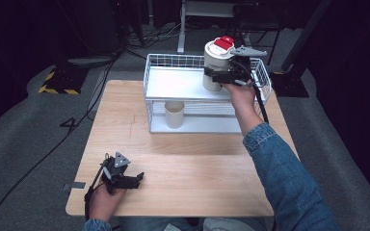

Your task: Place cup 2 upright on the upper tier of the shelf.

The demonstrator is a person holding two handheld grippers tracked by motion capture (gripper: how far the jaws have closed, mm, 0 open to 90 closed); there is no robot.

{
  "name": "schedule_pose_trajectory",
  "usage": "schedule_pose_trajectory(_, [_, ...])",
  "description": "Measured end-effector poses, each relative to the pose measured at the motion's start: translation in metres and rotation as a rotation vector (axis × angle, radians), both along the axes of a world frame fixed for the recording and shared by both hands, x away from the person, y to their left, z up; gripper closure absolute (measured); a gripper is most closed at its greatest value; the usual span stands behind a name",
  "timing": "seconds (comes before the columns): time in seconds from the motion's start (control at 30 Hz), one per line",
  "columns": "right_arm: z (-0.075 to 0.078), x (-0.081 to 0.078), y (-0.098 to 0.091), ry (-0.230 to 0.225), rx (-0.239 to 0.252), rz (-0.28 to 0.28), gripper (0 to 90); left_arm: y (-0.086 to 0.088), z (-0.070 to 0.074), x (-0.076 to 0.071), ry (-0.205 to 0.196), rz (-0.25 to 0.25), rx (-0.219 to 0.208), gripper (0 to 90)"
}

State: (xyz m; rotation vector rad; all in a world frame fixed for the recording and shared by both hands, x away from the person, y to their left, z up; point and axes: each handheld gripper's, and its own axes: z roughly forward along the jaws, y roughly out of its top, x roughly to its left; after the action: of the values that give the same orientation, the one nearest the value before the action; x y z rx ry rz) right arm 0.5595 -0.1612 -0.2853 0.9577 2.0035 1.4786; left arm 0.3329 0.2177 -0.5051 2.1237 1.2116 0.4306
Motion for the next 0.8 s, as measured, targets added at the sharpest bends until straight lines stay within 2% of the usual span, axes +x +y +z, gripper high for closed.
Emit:
schedule_pose_trajectory(0.6, [0.0001,0.0003,0.0009,0.003,0.0,-0.007,10.1,0.0,0.0,0.0,0.001,0.0,0.0,6.4])
schedule_pose_trajectory(0.8, [0.0005,-0.0004,0.0019,-0.017,0.008,-0.01,7.5,0.0,0.0,0.0,0.0,-0.001,0.0,6.4])
